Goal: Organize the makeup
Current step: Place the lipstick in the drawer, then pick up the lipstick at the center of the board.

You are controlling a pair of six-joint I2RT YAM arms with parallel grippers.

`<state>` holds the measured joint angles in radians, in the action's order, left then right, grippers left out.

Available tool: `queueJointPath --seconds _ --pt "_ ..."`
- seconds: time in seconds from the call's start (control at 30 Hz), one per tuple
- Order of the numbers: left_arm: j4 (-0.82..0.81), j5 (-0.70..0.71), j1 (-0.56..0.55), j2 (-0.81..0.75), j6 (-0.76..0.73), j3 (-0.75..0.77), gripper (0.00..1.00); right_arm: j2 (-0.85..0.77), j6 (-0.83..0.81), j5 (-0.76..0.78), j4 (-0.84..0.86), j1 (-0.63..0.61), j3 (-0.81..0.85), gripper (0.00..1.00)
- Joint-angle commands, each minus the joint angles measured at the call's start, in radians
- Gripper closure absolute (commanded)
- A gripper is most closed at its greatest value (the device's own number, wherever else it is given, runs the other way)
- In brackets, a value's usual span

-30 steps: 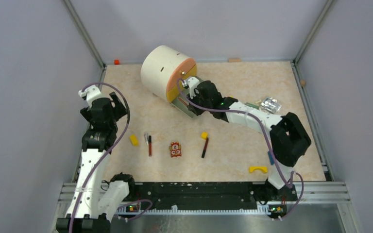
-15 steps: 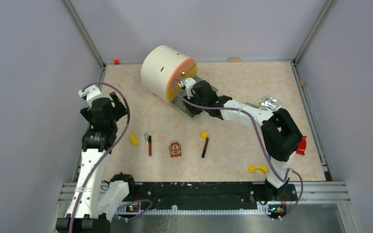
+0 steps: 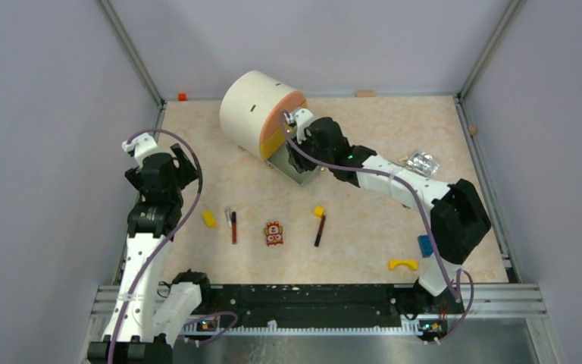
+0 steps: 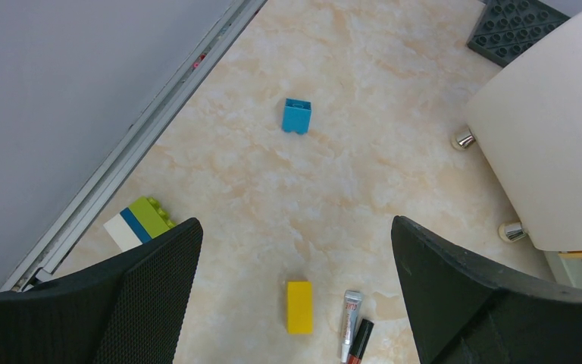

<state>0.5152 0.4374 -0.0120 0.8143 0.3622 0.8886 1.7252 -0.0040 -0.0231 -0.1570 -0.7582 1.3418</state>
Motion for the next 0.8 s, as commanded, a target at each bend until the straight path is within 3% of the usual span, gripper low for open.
queueJointPath --seconds 0.0,0.33,0.77 --pt "-0.043 -0.003 0.005 -0.007 -0.014 0.023 0.01 -0.072 0.071 0.005 0.046 -0.056 -0.003 0.54" --pt "-0.038 0.007 0.006 -0.005 -0.009 0.025 0.01 0.018 0.337 0.084 0.115 -0.281 -0.007 0.53" --pt "-0.012 0.068 0.006 -0.012 0.009 0.033 0.01 0.236 0.671 0.109 0.069 -0.360 0.068 0.50"
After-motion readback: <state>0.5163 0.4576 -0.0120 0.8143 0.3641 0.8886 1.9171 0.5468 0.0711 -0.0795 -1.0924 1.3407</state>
